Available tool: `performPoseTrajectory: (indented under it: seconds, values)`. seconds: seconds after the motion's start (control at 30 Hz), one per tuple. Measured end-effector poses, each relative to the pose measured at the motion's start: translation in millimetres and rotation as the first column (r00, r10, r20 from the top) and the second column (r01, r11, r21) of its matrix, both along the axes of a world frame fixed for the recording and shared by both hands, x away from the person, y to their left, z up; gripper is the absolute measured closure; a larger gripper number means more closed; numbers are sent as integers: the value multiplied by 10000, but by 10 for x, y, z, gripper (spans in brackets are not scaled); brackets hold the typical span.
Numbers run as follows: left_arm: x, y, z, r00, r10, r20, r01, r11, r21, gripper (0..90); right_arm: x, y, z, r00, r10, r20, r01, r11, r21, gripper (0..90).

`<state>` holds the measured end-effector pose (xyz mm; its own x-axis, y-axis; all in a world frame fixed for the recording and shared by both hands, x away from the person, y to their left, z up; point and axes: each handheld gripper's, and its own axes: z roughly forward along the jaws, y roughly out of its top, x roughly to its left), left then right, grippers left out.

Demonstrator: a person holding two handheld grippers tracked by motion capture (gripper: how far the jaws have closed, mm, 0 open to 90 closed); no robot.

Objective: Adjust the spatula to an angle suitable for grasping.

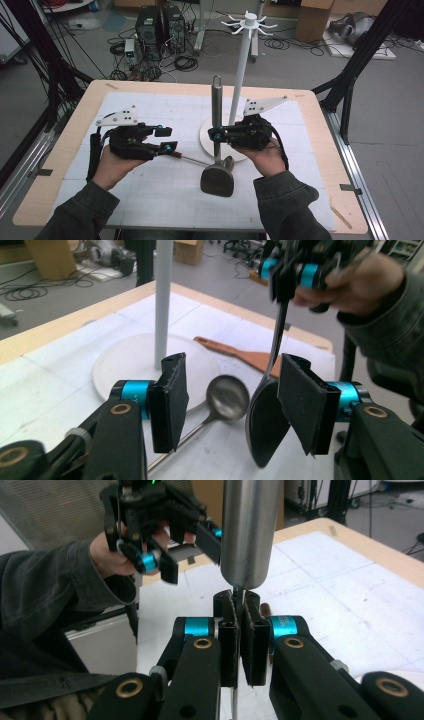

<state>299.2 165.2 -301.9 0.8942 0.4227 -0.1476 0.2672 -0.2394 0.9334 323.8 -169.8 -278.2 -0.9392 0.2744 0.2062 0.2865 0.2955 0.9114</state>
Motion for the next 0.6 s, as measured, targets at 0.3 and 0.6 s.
performPoseTrajectory:
  seconds: [0.3,0.6]
  values:
    - [-23,114,-146,9993,382,55,-383,9990,251,368,51,-41,118,9984,-498,249,496,9987,93,875]
    - [-41,229,-257,9974,716,21,-717,9967,376,305,95,-75,195,9960,-795,406,791,9968,112,875]
